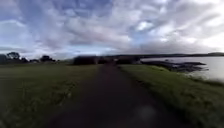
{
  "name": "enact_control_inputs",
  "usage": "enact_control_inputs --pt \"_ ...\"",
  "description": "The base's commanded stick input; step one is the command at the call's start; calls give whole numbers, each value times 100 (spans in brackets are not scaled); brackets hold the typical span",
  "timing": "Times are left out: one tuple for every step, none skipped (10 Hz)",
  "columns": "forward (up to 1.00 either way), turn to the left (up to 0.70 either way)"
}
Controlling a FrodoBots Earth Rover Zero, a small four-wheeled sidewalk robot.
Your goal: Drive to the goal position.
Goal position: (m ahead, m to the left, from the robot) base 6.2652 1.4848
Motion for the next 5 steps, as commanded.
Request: enact_control_inputs --pt "70 0" --pt "70 0" --pt "70 0" --pt "70 0" --pt "70 0"
